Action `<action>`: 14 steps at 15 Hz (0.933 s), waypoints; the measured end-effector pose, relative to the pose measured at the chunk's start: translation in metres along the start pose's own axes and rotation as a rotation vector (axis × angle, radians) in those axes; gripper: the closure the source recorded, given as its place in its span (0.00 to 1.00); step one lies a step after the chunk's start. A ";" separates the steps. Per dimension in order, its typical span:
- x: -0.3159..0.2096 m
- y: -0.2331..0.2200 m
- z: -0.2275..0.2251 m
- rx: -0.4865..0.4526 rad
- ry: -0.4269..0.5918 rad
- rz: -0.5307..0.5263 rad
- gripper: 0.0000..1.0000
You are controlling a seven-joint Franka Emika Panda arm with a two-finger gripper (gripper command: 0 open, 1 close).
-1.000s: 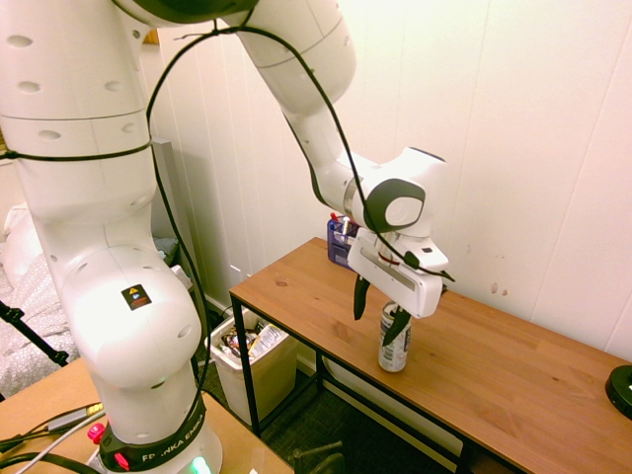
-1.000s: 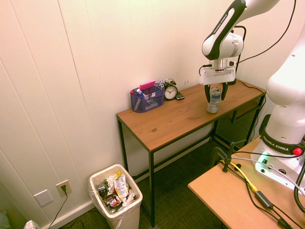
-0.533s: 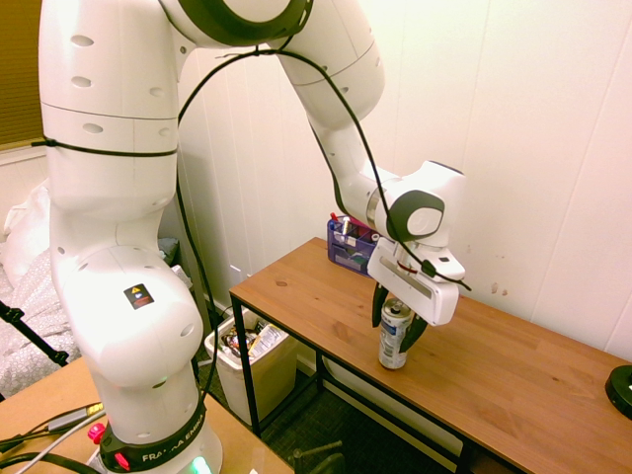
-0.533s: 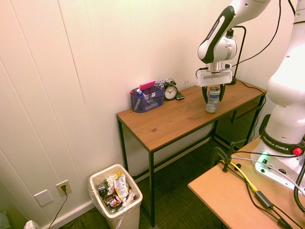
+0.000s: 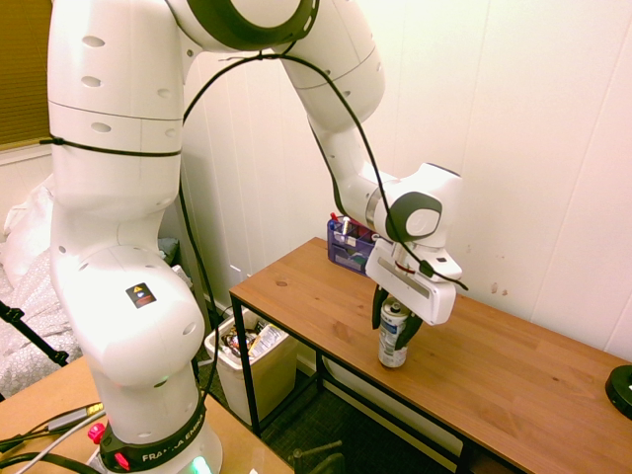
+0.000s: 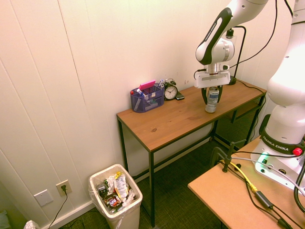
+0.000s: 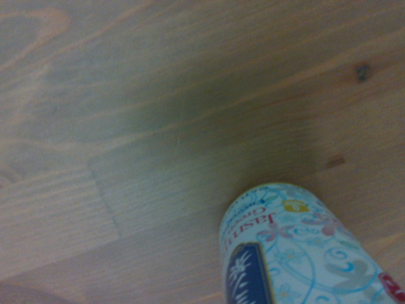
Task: Throw the can in the trash bin
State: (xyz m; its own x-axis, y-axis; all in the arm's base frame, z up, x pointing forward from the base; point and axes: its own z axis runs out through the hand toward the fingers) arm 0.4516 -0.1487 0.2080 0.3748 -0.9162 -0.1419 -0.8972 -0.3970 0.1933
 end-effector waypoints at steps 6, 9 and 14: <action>-0.003 -0.011 -0.005 0.003 -0.015 -0.002 1.00; -0.026 -0.025 -0.025 0.023 -0.028 -0.055 1.00; -0.179 -0.057 -0.146 0.124 0.032 -0.185 1.00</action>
State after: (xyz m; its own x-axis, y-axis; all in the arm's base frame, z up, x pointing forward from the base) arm 0.4703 0.0298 0.3643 0.5415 -0.8302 -0.1323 -0.8333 -0.5509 0.0458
